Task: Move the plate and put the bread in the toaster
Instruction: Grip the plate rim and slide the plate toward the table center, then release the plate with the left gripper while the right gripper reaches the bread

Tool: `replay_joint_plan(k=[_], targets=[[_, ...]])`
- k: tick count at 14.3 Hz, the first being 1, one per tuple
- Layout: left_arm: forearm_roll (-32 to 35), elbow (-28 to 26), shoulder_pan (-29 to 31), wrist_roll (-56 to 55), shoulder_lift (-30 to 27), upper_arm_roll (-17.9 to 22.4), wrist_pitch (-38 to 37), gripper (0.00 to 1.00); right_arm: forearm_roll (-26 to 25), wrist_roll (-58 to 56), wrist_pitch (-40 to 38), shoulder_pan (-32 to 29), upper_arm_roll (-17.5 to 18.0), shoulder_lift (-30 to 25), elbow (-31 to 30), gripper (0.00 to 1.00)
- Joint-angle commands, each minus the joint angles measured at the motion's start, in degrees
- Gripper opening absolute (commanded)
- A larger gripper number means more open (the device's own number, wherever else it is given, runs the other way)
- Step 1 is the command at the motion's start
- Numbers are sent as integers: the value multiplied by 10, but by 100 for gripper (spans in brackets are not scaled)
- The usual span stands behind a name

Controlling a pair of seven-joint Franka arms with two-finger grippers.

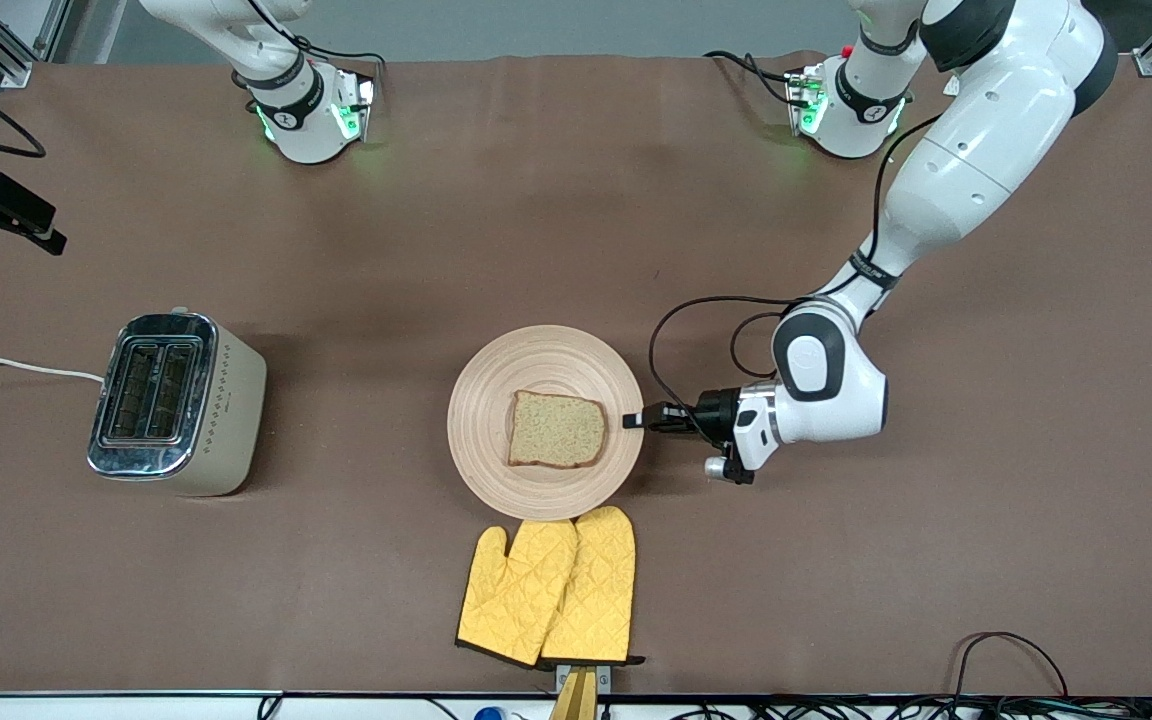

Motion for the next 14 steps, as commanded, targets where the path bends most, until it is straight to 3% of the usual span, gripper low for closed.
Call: replay_joint_plan(k=[1, 6, 9, 10, 11, 12, 13, 14], targets=[[-63, -12, -19, 41, -5, -7, 24, 0, 0, 4, 5, -2, 1, -10, -11, 100], [-65, -46, -13, 112, 3, -3, 25, 1, 0, 1, -2, -2, 1, -8, -7, 100], [-67, -59, -21, 111, 3, -4, 71, 3, 0, -3, -4, 9, 3, 3, -5, 100], [-67, -59, -24, 111, 3, -4, 82, 15, 0, -2, -3, 25, 3, 5, -6, 100], [-66, -59, -24, 111, 3, -4, 84, 42, 0, 0, -2, 41, 3, 11, -6, 100], [-65, -59, -21, 111, 0, -3, 88, 82, 1, 5, 5, 50, 3, 24, -5, 100], [-65, -59, -13, 106, -5, -4, 93, 100, 2, 5, 6, 57, 4, 40, -5, 100], [-65, -59, -6, 96, -18, -3, 93, 100, 18, 5, 8, 72, 4, 60, -4, 100]])
